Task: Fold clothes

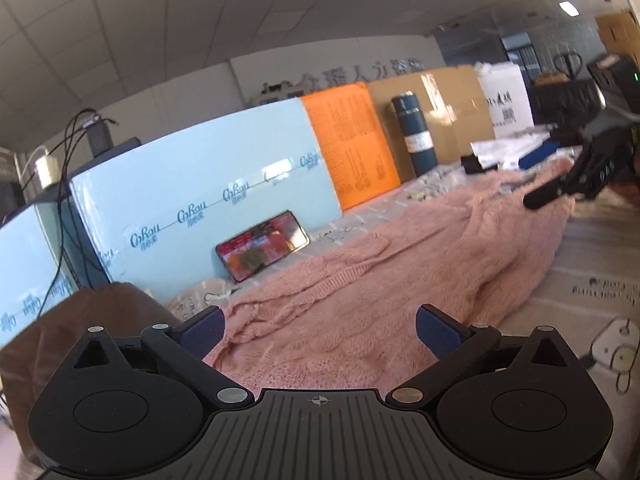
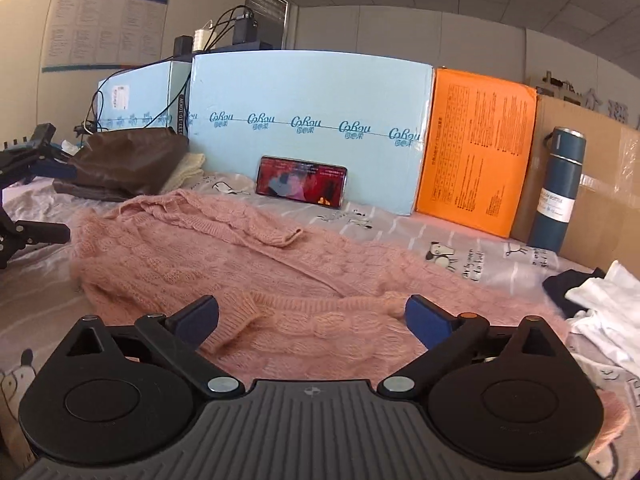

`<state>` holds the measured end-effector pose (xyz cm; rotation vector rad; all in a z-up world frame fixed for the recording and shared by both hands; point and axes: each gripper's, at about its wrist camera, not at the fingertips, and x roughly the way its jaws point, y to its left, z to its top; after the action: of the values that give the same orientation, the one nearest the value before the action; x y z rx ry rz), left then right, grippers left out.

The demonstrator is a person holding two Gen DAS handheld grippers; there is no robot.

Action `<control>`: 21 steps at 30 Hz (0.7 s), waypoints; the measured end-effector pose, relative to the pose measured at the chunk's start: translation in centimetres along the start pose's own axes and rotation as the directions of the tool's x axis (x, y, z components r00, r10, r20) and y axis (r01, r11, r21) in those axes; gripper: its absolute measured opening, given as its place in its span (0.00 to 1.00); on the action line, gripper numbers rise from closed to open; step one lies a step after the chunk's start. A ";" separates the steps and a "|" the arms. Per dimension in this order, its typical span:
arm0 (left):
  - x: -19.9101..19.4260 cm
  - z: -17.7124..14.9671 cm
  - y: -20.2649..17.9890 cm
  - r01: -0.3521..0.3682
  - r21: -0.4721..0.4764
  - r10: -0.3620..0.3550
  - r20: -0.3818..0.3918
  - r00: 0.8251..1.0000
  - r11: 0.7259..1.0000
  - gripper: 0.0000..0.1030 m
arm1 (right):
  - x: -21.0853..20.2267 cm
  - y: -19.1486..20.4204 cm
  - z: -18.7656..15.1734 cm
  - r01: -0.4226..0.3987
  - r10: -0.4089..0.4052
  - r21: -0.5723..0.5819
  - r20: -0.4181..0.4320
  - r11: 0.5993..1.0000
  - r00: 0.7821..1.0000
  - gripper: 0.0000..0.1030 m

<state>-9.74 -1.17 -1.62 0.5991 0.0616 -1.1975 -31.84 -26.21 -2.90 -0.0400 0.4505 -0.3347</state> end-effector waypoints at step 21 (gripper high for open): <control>4.8 0.4 -2.0 0.059 0.263 -0.019 -0.154 0.988 0.963 1.00 | -0.5 -3.6 -2.7 -0.008 -0.025 -0.223 -0.148 0.975 0.989 0.98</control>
<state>-9.71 -5.92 -3.81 0.9288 0.0393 -1.2064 -34.51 -29.34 -4.68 -0.2373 0.6360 -0.2952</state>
